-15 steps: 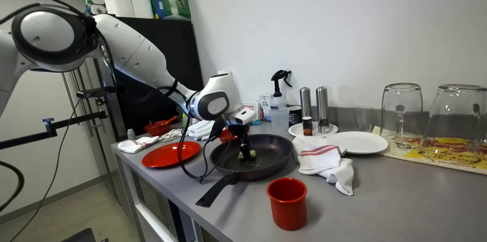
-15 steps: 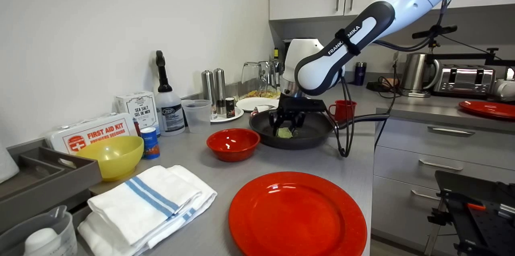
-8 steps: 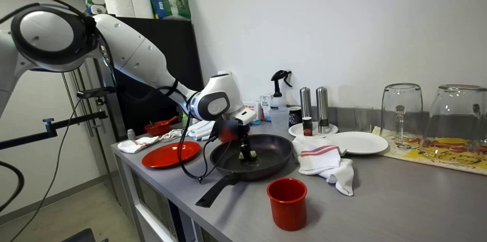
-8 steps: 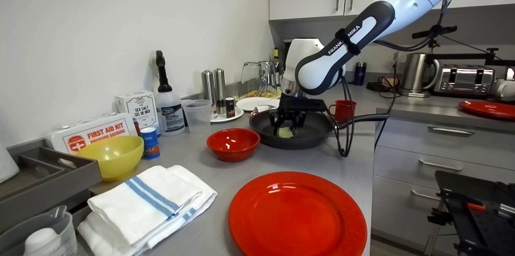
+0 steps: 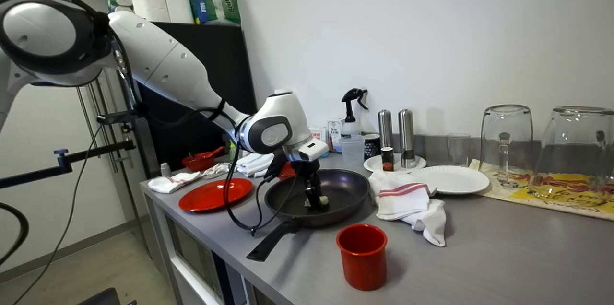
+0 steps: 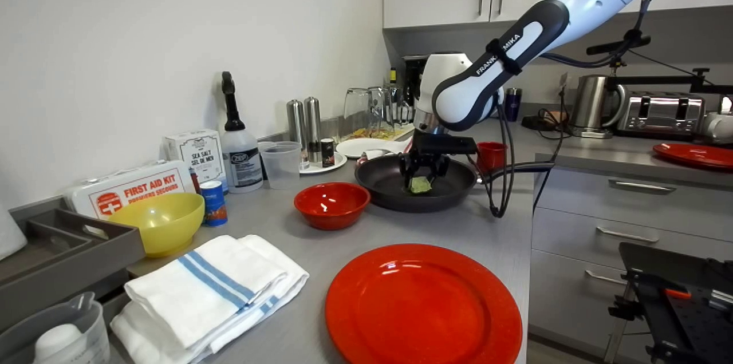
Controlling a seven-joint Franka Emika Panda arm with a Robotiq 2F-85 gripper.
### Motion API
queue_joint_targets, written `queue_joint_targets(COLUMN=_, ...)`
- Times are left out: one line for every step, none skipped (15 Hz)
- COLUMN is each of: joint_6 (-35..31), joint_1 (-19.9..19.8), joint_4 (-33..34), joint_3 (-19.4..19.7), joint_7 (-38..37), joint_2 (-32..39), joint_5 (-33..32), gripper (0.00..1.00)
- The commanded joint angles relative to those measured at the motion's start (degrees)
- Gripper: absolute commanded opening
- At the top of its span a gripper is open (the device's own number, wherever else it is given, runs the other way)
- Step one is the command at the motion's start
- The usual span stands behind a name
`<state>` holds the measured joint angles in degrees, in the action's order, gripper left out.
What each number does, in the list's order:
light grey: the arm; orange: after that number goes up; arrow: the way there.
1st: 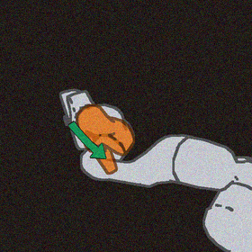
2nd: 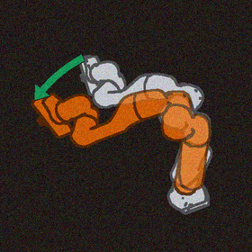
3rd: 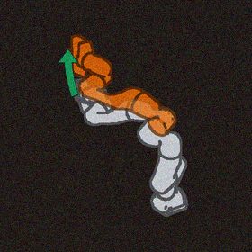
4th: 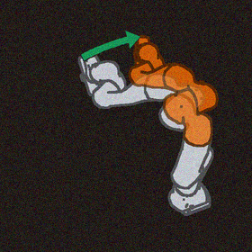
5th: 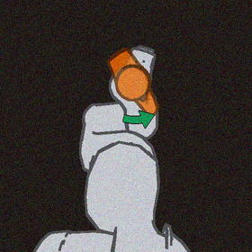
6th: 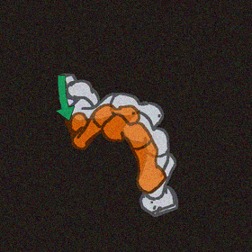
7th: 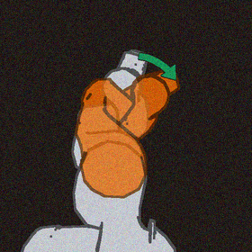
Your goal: Pick up the sponge and put it on the black pan, use the sponge to scrub the pan and place the sponge back on the countertop
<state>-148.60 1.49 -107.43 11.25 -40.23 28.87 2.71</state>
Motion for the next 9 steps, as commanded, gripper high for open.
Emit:
queue_joint_targets(joint_6=0.05, joint_1=0.00, joint_4=-3.20, joint_3=1.60, joint_7=-1.04, joint_2=-1.01, joint_5=-0.52, gripper=0.28)
queue_joint_targets(joint_6=0.04, joint_1=-0.03, joint_4=-3.44, joint_3=1.85, joint_7=-1.12, joint_2=-1.15, joint_5=-0.54, gripper=0.28)
queue_joint_targets(joint_6=0.03, joint_1=-0.05, joint_4=-3.62, joint_3=2.08, joint_7=-1.19, joint_2=-1.23, joint_5=-0.61, gripper=0.28)
queue_joint_targets(joint_6=-0.01, joint_1=0.00, joint_4=-3.77, joint_3=2.34, joint_7=-1.32, joint_2=-1.29, joint_5=-0.75, gripper=0.28)
queue_joint_targets(joint_6=0.07, joint_1=0.00, joint_4=-3.81, joint_3=2.46, joint_7=-1.36, joint_2=-1.32, joint_5=-0.73, gripper=0.28)
queue_joint_targets(joint_6=0.08, joint_1=0.01, joint_4=-3.77, joint_3=2.42, joint_7=-1.36, joint_2=-1.31, joint_5=-0.60, gripper=0.28)
queue_joint_targets(joint_6=0.03, joint_1=0.08, joint_4=-3.69, joint_3=2.37, joint_7=-1.41, joint_2=-1.25, joint_5=-0.55, gripper=0.28)
queue_joint_targets(joint_6=-0.13, joint_1=0.15, joint_4=-3.48, joint_3=2.11, joint_7=-1.39, joint_2=-1.18, joint_5=-0.35, gripper=0.28)
queue_joint_targets(joint_6=-0.07, joint_1=0.10, joint_4=-3.29, joint_3=1.71, joint_7=-1.15, joint_2=-1.15, joint_5=0.01, gripper=0.28)
